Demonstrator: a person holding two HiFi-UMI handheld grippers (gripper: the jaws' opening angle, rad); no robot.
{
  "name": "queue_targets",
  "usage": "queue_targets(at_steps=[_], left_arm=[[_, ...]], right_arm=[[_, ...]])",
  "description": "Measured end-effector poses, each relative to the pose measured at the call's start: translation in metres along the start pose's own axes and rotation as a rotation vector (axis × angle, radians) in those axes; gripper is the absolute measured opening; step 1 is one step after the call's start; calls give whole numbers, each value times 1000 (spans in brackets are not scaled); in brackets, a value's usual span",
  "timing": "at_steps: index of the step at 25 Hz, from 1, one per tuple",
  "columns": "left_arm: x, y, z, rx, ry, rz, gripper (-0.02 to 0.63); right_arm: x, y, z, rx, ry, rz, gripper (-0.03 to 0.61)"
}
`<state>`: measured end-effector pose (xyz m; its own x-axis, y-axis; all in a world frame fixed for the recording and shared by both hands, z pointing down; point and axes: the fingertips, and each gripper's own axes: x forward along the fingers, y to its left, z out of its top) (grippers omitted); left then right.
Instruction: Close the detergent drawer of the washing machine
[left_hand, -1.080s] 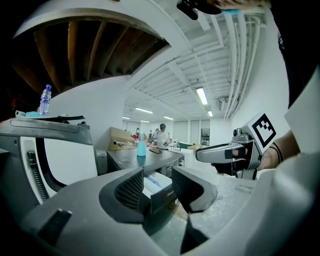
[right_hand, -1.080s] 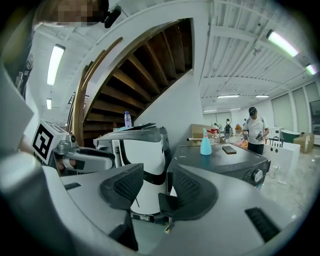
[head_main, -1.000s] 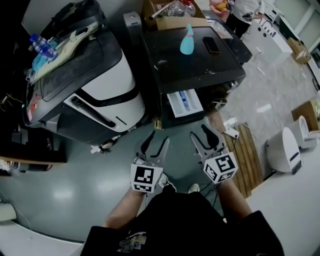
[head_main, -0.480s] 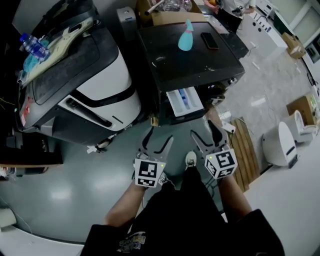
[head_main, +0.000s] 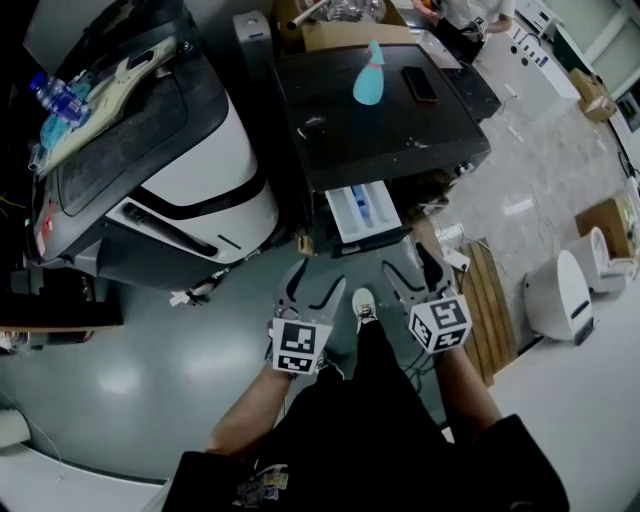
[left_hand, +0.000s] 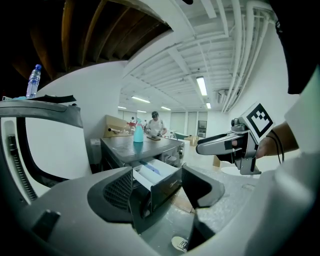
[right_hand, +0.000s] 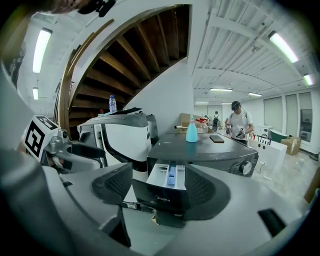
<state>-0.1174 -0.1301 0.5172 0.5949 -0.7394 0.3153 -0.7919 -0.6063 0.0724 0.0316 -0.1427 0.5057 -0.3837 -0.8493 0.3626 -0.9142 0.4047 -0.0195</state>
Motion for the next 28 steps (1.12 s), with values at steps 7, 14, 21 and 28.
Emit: queue_targets(at_steps=[7, 14, 21, 28], left_arm=[[44, -6, -20, -29, 67, 22, 287], [83, -3, -38, -46, 127, 49, 287], [111, 4, -58, -90, 177, 79, 286], [126, 13, -67, -120, 204, 102, 284]], right_arm=[[24, -36, -24, 20, 59, 40, 319], [48, -71, -53, 50, 139, 59, 310], [68, -91, -82, 67, 215, 81, 295], [82, -93, -99, 87, 263, 111, 226]])
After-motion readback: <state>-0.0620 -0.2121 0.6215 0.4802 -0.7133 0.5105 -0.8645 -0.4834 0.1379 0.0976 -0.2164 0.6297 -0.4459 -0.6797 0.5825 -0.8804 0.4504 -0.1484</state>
